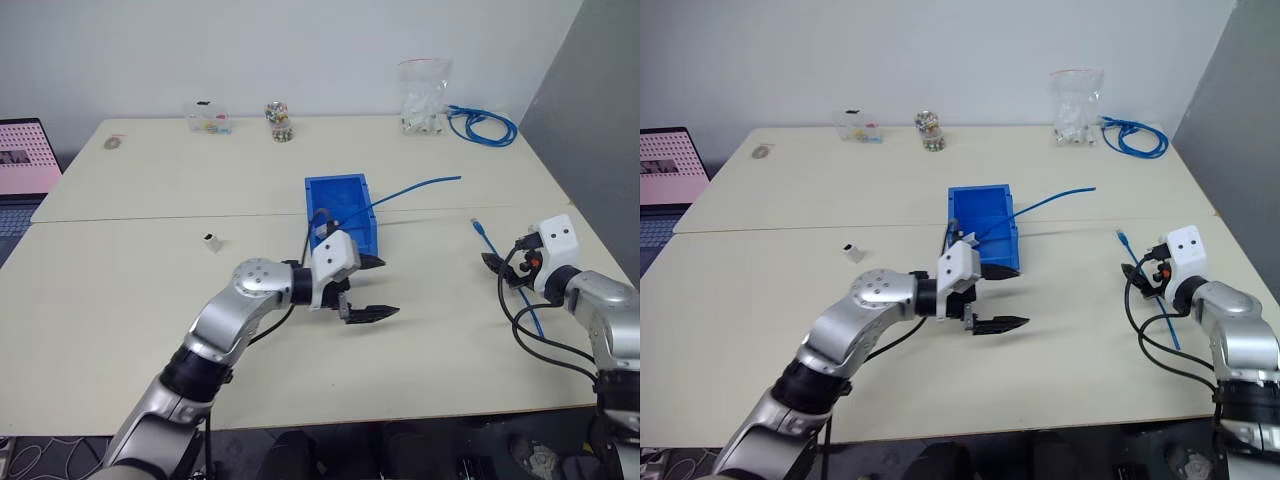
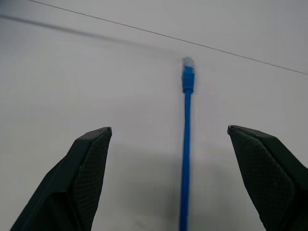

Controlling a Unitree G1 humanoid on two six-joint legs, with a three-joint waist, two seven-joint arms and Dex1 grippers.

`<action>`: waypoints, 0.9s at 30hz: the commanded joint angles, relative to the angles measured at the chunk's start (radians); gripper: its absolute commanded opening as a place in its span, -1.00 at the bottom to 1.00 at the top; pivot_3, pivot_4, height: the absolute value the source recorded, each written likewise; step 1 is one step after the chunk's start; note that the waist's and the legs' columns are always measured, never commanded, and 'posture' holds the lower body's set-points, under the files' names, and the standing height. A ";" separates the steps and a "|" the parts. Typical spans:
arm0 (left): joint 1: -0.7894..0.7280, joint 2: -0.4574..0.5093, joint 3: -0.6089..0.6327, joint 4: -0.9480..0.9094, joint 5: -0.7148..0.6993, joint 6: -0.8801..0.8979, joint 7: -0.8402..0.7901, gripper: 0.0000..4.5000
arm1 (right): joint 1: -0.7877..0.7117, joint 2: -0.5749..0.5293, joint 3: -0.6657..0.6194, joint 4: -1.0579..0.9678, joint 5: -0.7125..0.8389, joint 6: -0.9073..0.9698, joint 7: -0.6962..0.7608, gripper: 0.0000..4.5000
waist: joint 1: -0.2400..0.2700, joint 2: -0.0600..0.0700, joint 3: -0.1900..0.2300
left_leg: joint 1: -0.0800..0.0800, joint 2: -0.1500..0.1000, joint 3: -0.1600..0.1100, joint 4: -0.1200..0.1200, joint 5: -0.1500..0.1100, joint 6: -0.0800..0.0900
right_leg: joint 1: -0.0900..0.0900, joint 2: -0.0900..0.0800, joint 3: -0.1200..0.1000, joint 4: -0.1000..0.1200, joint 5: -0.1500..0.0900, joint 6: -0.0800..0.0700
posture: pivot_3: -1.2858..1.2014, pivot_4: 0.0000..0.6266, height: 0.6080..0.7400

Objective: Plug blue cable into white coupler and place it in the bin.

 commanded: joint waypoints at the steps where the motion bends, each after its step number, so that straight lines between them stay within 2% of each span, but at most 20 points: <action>1: -0.070 -0.028 0.002 0.137 0.061 -0.124 -0.021 1.00 | -0.153 -0.014 0.023 0.269 -0.015 -0.102 0.088 0.83 | -0.001 0.000 0.001 | 0.000 0.000 0.000 0.000 0.000 0.000 | 0.000 -0.001 0.000 0.000 0.000 0.000 | 0.03 -0.52 1.00; 7: -0.098 -0.041 0.022 0.213 0.083 -0.179 -0.049 1.00 | -0.343 0.000 0.041 0.629 -0.058 -0.218 0.091 0.83 | 0.004 0.001 0.002 | -0.002 0.001 0.000 0.000 0.000 0.000 | 0.000 -0.003 0.000 0.000 0.000 0.000 | 0.03 -0.52 1.00; 14: -0.063 -0.025 0.035 0.161 0.077 -0.159 -0.053 1.00 | -0.406 0.003 0.055 0.776 -0.088 -0.263 0.120 0.83 | 0.004 0.001 0.002 | -0.003 0.000 0.000 0.001 0.000 0.000 | -0.001 -0.005 0.000 0.000 0.000 0.000 | 0.03 -0.52 1.00; 18: -0.051 -0.015 0.041 0.145 0.075 -0.148 -0.056 1.00 | -0.402 0.005 0.067 0.795 -0.104 -0.281 0.145 0.52 | 0.004 0.001 0.002 | -0.002 0.001 -0.001 0.001 0.000 0.000 | 0.000 -0.005 0.000 0.002 0.000 0.000 | 0.03 -0.52 1.00; 22: -0.062 -0.016 0.045 0.152 0.078 -0.152 -0.054 1.00 | -0.412 0.007 0.061 0.818 -0.111 -0.290 0.141 0.10 | 0.002 0.001 0.002 | 0.000 0.001 -0.001 0.001 0.000 0.000 | 0.000 -0.005 0.000 0.004 0.000 0.000 | 0.03 -0.52 1.00; 26: -0.078 -0.025 0.051 0.160 0.078 -0.149 -0.052 1.00 | -0.419 0.005 0.059 0.838 -0.115 -0.298 0.134 -0.44 | 0.001 0.001 0.002 | 0.000 0.001 -0.001 0.002 0.000 0.000 | 0.000 -0.005 0.001 0.004 0.000 0.000 | 0.03 -0.52 1.00; 27: -0.079 -0.025 0.051 0.159 0.077 -0.146 -0.053 1.00 | -0.418 0.005 0.059 0.842 -0.116 -0.301 0.134 -0.52 | 0.001 0.001 0.002 | 0.000 0.001 -0.001 0.002 0.000 0.000 | 0.000 -0.005 0.001 0.004 0.000 0.000 | 0.03 -0.52 1.00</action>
